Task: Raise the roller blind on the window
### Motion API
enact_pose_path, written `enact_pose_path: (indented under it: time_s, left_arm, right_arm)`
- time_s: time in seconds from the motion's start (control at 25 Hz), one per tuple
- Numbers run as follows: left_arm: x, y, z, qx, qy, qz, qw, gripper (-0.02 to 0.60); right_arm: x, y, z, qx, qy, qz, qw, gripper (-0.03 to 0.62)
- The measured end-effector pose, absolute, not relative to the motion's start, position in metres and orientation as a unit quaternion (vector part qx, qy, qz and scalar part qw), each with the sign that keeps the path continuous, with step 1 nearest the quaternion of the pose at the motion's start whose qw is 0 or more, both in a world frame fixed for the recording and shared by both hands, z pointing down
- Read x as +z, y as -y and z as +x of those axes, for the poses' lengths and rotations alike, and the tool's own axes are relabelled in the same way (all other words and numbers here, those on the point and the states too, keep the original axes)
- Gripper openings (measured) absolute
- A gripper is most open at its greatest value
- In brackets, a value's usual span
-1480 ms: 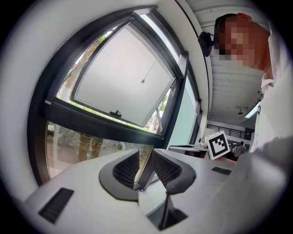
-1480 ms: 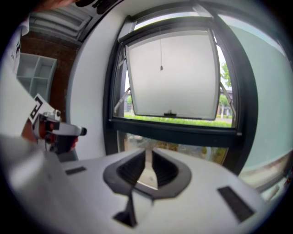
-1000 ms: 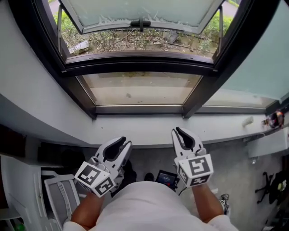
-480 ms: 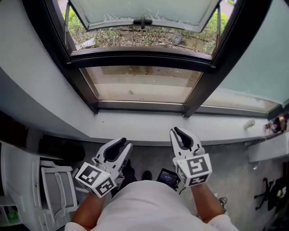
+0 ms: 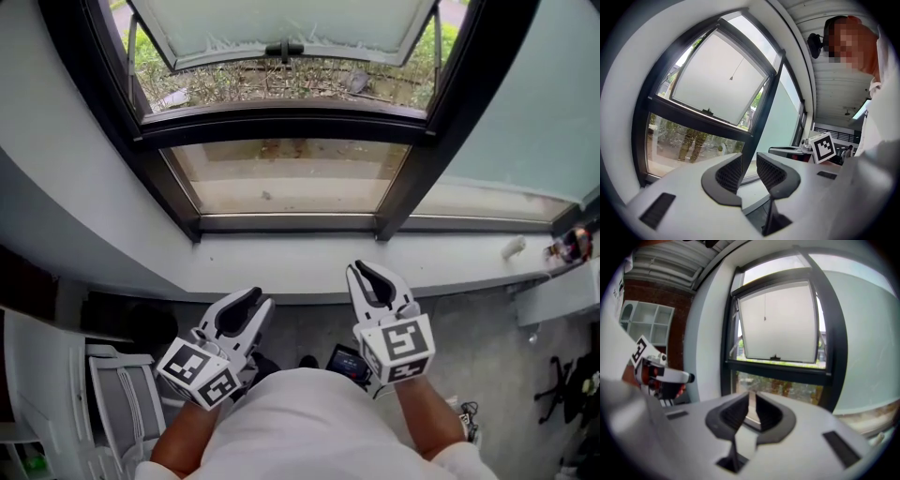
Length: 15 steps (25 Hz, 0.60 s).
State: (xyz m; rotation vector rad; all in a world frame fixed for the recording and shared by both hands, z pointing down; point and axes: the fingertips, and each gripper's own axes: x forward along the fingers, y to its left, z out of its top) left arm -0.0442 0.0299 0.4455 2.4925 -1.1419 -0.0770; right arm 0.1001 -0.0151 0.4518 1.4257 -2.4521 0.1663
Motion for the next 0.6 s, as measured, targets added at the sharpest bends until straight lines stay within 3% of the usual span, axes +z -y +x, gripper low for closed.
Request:
enact_pose_path:
  time_s: [0.6]
  left_arm:
    - [0.449,-0.025,-0.089,0.001,0.368,0.903,0.22,0.109]
  right_arm:
    - [0.465,0.013,0.064,0.103,0.827,0.532,0.152,0.058]
